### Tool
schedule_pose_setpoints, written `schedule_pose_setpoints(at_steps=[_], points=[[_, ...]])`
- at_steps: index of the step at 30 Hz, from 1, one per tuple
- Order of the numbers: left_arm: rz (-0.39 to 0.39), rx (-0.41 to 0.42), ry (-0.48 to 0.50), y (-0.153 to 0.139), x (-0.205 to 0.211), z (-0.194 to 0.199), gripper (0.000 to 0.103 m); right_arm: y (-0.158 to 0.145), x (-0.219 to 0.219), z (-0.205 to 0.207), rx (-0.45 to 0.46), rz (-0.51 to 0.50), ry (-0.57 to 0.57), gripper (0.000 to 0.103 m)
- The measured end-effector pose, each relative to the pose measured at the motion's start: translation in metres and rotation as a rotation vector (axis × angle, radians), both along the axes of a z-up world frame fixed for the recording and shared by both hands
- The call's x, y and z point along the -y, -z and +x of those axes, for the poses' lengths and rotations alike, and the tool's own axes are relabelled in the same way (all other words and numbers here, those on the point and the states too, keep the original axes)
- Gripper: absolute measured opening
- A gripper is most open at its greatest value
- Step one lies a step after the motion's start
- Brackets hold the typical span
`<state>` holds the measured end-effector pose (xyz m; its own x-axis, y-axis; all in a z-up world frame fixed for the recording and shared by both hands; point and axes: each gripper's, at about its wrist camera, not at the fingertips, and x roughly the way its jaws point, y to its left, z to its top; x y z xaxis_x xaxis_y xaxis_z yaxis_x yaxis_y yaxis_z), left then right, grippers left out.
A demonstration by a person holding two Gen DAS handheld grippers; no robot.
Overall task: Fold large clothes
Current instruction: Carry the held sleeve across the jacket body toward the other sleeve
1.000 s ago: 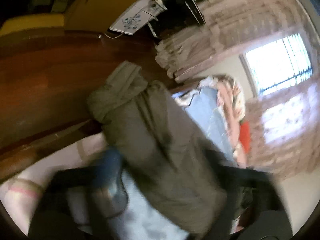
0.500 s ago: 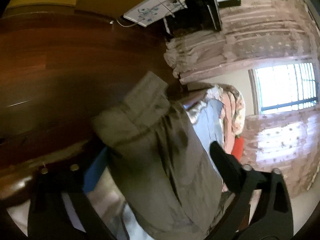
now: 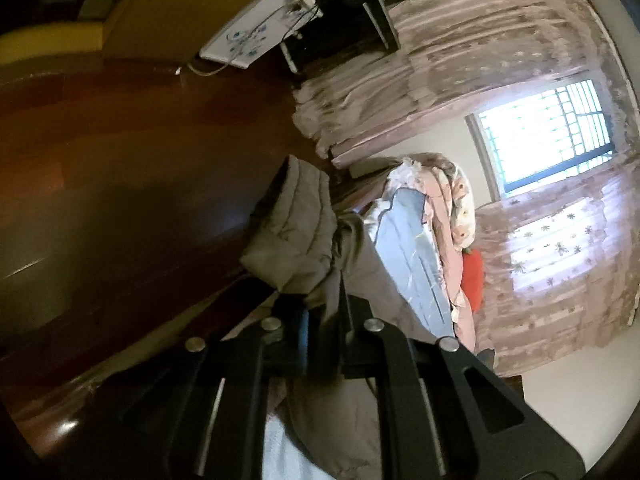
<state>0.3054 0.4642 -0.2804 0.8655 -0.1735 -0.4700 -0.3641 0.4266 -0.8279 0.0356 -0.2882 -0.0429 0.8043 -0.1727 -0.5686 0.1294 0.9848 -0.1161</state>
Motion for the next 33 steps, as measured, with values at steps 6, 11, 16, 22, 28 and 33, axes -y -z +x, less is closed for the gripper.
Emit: schedule_pose_setpoints(at_steps=[6, 11, 16, 22, 28, 33], points=[[0.01, 0.071, -0.026, -0.028, 0.006, -0.026, 0.009, 0.0, 0.006, -0.007, 0.013, 0.01, 0.01, 0.102], [0.111, 0.104, -0.043, -0.068, 0.028, -0.051, 0.008, -0.002, 0.008, -0.009, 0.015, 0.01, 0.013, 0.102], [0.235, 0.147, -0.05, -0.115, 0.053, -0.074, 0.008, -0.004, 0.013, -0.016, 0.028, 0.02, 0.017, 0.102], [0.28, 0.193, -0.04, -0.162, 0.082, -0.092, 0.008, -0.007, 0.022, -0.026, 0.044, 0.036, 0.027, 0.102], [0.345, 0.205, -0.004, -0.208, 0.115, -0.1, 0.008, -0.009, 0.033, -0.035, 0.05, 0.051, 0.04, 0.102], [0.478, 0.215, 0.054, -0.256, 0.161, -0.093, 0.008, -0.012, 0.044, -0.044, 0.065, 0.074, 0.055, 0.102]])
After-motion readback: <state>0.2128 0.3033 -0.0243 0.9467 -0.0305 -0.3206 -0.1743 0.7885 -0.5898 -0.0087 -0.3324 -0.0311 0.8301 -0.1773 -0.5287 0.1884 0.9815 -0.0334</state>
